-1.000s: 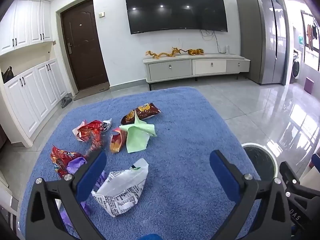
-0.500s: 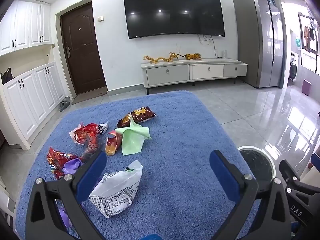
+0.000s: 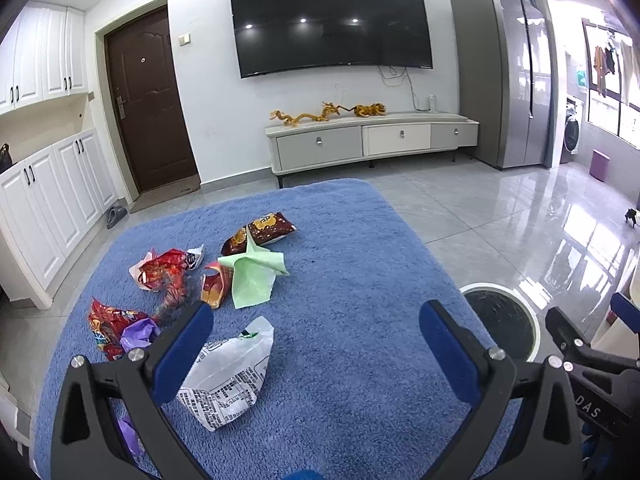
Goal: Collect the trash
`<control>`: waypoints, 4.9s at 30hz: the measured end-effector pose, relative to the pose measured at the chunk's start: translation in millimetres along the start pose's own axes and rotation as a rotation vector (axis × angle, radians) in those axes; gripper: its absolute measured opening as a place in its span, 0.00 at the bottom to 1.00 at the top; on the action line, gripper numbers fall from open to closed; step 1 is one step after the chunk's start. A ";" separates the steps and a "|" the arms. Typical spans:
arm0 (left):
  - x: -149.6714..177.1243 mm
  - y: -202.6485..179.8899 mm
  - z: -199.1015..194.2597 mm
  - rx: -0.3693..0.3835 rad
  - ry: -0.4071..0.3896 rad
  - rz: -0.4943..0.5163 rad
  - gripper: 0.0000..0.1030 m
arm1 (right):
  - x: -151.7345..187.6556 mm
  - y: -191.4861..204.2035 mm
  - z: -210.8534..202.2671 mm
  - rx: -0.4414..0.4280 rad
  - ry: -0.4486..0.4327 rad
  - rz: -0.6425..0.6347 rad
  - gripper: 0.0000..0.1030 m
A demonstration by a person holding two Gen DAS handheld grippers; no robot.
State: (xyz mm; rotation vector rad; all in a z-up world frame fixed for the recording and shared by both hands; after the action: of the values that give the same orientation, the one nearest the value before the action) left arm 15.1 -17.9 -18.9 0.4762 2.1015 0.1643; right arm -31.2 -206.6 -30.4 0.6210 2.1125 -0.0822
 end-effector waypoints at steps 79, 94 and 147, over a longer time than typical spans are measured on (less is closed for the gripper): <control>218.3 177.5 -61.6 0.160 0.132 -0.246 0.27 | 99.2 261.0 38.2 -0.614 0.652 -0.121 0.46; 105.6 146.0 -49.8 0.227 0.042 -0.084 0.26 | 30.9 181.8 47.4 -0.631 0.532 0.000 0.18; -93.1 -88.1 91.7 0.579 0.106 0.183 0.26 | -62.9 -43.5 131.4 -0.378 0.356 0.312 0.06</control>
State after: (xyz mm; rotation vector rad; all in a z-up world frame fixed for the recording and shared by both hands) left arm 112.6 -141.7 -22.6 1.0217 2.1931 -0.3329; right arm 77.4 -307.0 -65.6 0.7653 2.2532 0.6291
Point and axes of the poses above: each gripper's, at about its wrist camera, not at the fingertips, and z roughly the way its jaws point, y to its left, x to its underside, the point moved 4 cm from there along z, roughly the way its jaws point, and after that the axes turned 13 degrees about z, right-handed, at the moved point
